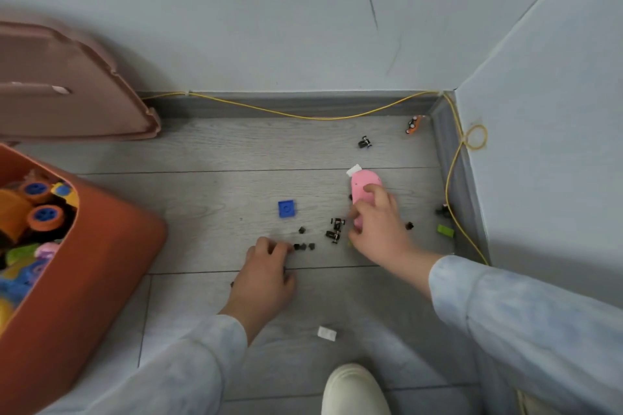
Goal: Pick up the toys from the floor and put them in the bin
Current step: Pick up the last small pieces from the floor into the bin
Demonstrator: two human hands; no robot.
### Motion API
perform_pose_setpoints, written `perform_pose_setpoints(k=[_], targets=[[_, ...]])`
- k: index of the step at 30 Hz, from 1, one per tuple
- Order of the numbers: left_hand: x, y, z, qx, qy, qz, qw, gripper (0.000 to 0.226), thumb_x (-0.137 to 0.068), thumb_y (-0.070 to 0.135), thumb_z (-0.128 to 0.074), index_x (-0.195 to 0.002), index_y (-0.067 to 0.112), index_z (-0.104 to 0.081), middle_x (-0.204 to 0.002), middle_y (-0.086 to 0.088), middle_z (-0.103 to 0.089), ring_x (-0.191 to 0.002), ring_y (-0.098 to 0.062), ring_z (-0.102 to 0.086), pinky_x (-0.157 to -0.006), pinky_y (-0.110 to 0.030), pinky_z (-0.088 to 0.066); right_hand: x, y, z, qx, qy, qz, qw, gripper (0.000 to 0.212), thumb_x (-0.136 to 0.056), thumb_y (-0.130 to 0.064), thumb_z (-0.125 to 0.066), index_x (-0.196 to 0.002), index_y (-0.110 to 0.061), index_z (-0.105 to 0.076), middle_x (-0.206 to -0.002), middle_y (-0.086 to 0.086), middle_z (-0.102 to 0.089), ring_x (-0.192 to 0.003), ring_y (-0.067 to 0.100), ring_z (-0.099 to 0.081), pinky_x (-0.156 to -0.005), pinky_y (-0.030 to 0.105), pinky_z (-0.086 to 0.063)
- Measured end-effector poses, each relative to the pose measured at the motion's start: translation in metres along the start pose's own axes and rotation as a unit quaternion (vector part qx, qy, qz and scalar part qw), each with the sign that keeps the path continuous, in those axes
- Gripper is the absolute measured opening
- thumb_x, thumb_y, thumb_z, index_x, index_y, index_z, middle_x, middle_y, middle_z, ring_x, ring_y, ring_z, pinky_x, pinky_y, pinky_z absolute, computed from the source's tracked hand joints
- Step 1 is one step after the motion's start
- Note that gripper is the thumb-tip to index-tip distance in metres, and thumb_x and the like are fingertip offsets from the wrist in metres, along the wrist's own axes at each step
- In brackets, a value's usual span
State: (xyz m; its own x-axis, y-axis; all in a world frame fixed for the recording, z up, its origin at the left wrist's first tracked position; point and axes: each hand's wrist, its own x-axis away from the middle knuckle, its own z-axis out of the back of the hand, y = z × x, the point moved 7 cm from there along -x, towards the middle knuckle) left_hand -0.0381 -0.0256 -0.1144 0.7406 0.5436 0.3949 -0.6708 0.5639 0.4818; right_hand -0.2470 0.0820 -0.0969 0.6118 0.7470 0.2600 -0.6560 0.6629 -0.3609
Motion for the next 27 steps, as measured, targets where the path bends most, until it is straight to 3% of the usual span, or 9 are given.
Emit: perform_pose_setpoints(k=[3,7,13,17,23,25,27], targets=[[0.003,0.002,0.006,-0.053,0.04,-0.003,0.998,0.054,-0.081,0.029,-0.064,-0.134,0.026,-0.053,-0.124,-0.002,-0.042,-0.113,-0.024,-0.044,-0.093,-0.039,-0.049,0.0,0.0,0.005,-0.034,0.0,-0.047,0.998,0.052,-0.07,-0.009,-0.069,-0.119,-0.017,-0.053,-0.149,0.016,-0.024,-0.132,0.041,-0.034,-0.11,0.04,-0.034],[0.004,0.0,0.011,-0.074,0.052,0.018,0.996,0.058,-0.081,0.033,-0.061,-0.138,0.029,-0.048,-0.131,-0.003,-0.039,-0.118,-0.024,-0.04,-0.097,-0.04,-0.044,-0.006,0.003,0.017,-0.081,0.048,-0.059,0.994,0.075,-0.071,0.004,-0.063,-0.137,-0.019,-0.037,-0.142,0.013,-0.032,-0.122,0.035,-0.047,-0.101,0.038,-0.043],[0.002,0.0,0.034,-0.014,0.067,0.008,0.998,0.057,-0.085,0.032,-0.061,-0.14,0.027,-0.047,-0.133,-0.002,-0.04,-0.119,-0.024,-0.045,-0.098,-0.041,-0.046,-0.017,0.014,0.035,-0.174,0.105,-0.142,0.969,0.07,-0.082,0.004,-0.06,-0.144,-0.022,-0.042,-0.123,0.017,-0.06,-0.108,0.04,-0.06,-0.075,0.028,-0.039],[-0.009,0.014,0.077,0.052,0.124,-0.073,0.988,0.057,-0.082,0.023,-0.064,-0.137,0.022,-0.049,-0.132,-0.006,-0.043,-0.112,-0.027,-0.054,-0.095,-0.04,-0.051,-0.025,-0.024,0.05,-0.211,0.087,-0.058,0.972,0.061,-0.088,-0.005,-0.062,-0.141,-0.029,-0.045,-0.118,0.008,-0.069,-0.1,0.032,-0.066,-0.074,0.028,-0.045],[-0.034,0.033,0.165,0.035,0.18,-0.152,0.971,0.069,-0.082,0.026,-0.074,-0.145,0.017,-0.045,-0.141,-0.01,-0.044,-0.128,-0.02,-0.047,-0.108,-0.027,-0.039,-0.031,-0.122,0.063,-0.163,0.0,0.175,0.971,0.022,-0.092,-0.025,-0.068,-0.113,-0.03,-0.07,-0.1,-0.011,-0.072,-0.089,0.007,-0.063,-0.068,0.007,-0.037],[-0.037,0.035,0.18,0.009,0.155,-0.177,0.972,0.054,-0.083,0.029,-0.074,-0.133,0.018,-0.057,-0.129,-0.007,-0.058,-0.118,-0.02,-0.056,-0.101,-0.028,-0.044,-0.028,-0.147,0.07,-0.192,-0.002,0.221,0.956,0.015,-0.091,-0.028,-0.07,-0.107,-0.029,-0.071,-0.091,-0.014,-0.069,-0.083,0.003,-0.06,-0.067,0.008,-0.037],[-0.034,0.032,0.191,-0.014,0.122,-0.185,0.975,0.029,-0.086,0.031,-0.072,-0.113,0.021,-0.067,-0.103,-0.001,-0.069,-0.096,-0.023,-0.065,-0.082,-0.033,-0.051,-0.028,-0.167,0.077,-0.217,0.007,0.251,0.943,0.015,-0.09,-0.028,-0.072,-0.104,-0.025,-0.071,-0.087,-0.015,-0.066,-0.079,0.001,-0.058,-0.067,0.01,-0.037]])
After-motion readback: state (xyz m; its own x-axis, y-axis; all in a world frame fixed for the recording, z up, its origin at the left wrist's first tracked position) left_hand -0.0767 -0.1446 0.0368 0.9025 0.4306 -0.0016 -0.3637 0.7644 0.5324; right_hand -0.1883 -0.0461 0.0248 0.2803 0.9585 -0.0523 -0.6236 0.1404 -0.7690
